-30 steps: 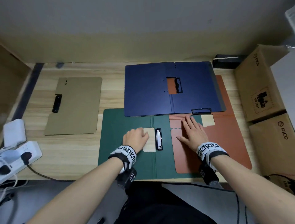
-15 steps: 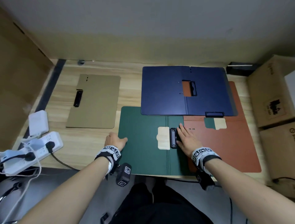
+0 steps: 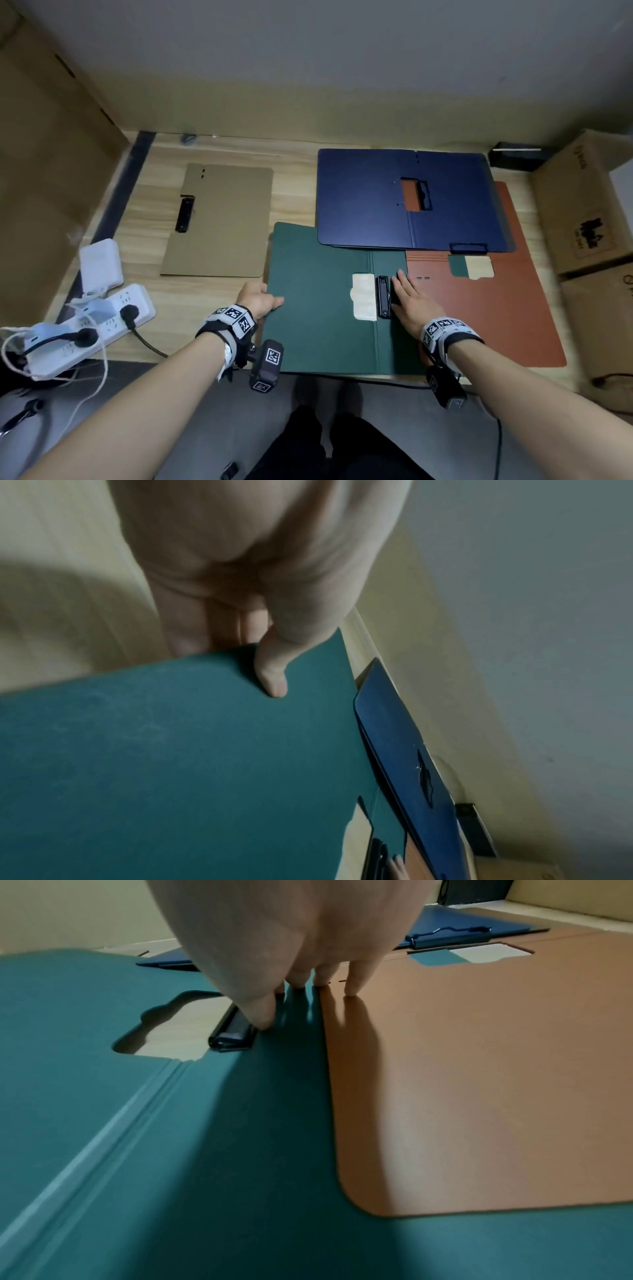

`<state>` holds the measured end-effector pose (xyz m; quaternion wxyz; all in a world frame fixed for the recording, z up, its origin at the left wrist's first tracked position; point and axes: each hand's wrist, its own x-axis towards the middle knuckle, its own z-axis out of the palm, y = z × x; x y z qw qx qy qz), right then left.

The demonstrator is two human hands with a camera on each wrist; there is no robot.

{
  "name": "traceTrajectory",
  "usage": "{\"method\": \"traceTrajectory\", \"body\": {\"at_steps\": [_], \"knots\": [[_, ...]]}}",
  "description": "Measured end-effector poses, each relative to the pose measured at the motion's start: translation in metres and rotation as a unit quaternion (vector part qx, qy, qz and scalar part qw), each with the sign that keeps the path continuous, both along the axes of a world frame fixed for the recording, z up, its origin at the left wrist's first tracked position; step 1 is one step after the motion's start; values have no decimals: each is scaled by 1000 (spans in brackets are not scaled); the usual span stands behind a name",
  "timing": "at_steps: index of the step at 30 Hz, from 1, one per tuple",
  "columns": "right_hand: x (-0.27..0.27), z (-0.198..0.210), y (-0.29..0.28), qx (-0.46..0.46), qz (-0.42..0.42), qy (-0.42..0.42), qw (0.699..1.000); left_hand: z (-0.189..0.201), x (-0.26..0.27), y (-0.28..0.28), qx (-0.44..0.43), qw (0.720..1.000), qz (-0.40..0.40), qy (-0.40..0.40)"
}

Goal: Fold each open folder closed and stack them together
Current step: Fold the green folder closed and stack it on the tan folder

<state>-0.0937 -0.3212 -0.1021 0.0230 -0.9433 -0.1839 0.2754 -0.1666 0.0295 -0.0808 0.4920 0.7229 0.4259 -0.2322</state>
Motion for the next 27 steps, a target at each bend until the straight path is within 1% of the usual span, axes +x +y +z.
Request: {"method": "traceTrajectory", "body": {"at_steps": [1,4,7,9,11,13,17,19,21,23,27], "knots": [[0,1,-1,-7,0,0,1000,4,0,5,13,1000,-1,-5],[2,5,-1,-17,-1,13,1000,1,-2,33,33,999,-2,2],[5,7,5,-17,-4,26,999,20,-8,51,49,999,-1,12],[6,9,11,-20,-1,32,999,27,-16,59,58,998,5,18],[6,10,19,-33,5,24,999,33,-23,64,62,998,-5,18],[3,12,28,-48,6,12,999,28,-29,70,61,998,-12,23],[-17,8,40,-61,13,-1,998,-1,-43,92,73,996,-41,38],[-26,5,45,-56,15,-2,998,-24,-49,112,77,995,-45,41],[-33,3,53,-45,10,2,999,-18,-53,120,92,994,-49,42],[-37,2,63,-32,-3,8,999,12,-53,116,110,992,-46,35],[-41,1,84,-13,-14,9,1000,39,-53,120,123,991,-45,17]]}}
